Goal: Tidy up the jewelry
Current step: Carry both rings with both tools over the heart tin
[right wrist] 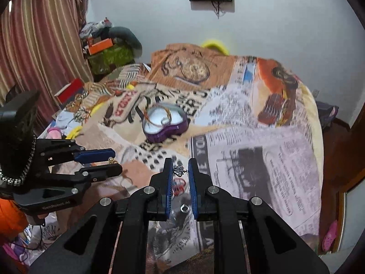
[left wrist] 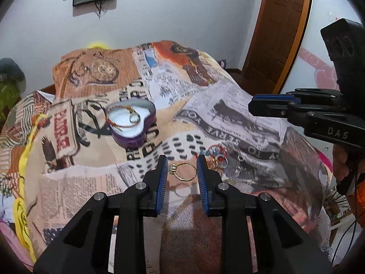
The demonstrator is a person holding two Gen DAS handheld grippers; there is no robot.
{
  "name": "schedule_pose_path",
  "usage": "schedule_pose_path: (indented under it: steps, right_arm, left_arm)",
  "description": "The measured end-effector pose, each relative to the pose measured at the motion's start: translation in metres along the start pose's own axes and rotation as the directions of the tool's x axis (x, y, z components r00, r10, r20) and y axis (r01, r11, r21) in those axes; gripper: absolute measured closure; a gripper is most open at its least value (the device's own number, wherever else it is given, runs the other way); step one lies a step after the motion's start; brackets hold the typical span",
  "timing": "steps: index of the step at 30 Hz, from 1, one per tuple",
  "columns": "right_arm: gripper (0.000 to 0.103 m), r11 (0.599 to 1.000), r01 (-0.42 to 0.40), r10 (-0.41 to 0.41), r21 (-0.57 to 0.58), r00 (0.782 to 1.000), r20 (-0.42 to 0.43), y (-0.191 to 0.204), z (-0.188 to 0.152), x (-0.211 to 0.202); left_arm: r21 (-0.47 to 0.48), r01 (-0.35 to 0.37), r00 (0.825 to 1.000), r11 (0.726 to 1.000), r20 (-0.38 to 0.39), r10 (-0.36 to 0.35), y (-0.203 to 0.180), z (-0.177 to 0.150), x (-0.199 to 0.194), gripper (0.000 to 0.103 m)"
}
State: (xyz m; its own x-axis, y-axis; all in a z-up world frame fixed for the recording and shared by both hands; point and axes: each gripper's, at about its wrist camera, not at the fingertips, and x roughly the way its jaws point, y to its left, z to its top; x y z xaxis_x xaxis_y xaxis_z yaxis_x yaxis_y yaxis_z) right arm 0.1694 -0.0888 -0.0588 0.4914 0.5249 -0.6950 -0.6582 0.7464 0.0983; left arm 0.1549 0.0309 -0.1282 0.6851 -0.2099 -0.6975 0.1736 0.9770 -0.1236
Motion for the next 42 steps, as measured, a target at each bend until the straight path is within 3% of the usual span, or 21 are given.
schedule_pose_path:
  steps: [11, 22, 42]
  right_arm:
    - [0.091, 1.0, -0.019, 0.021, -0.022, 0.997, 0.07, 0.012, 0.034, 0.001]
    - [0.091, 0.998, -0.065, 0.065, -0.01, 0.995, 0.07, 0.016, 0.062, 0.034]
    - [0.091, 0.993, -0.109, 0.112, 0.04, 0.989, -0.099, 0.004, 0.086, 0.13]
  left_arm:
    - [-0.014, -0.051, 0.996, 0.999, 0.073, 0.052, 0.022, 0.027, -0.013, 0.078]
    - [-0.056, -0.088, 0.992, 0.995, 0.091, 0.093, 0.059, 0.048, 0.003, 0.078]
    - [-0.069, -0.094, 0.995, 0.993, -0.026, 0.092, 0.097, 0.065, 0.091, 0.078]
